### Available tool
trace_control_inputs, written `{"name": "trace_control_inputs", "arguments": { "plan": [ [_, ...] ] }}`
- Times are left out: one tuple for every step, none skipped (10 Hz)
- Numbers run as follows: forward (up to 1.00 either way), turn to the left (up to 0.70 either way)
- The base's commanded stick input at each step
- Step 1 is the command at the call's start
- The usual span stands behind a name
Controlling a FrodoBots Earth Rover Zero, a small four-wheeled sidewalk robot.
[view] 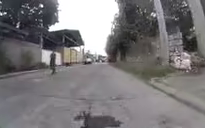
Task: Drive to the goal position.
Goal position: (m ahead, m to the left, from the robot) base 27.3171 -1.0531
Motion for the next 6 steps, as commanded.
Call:
{"name": "trace_control_inputs", "arguments": {
  "plan": [
    [1.00, 0.00],
    [1.00, 0.00],
    [1.00, 0.00],
    [1.00, 0.00],
    [1.00, 0.00],
    [1.00, 0.00]
  ]
}}
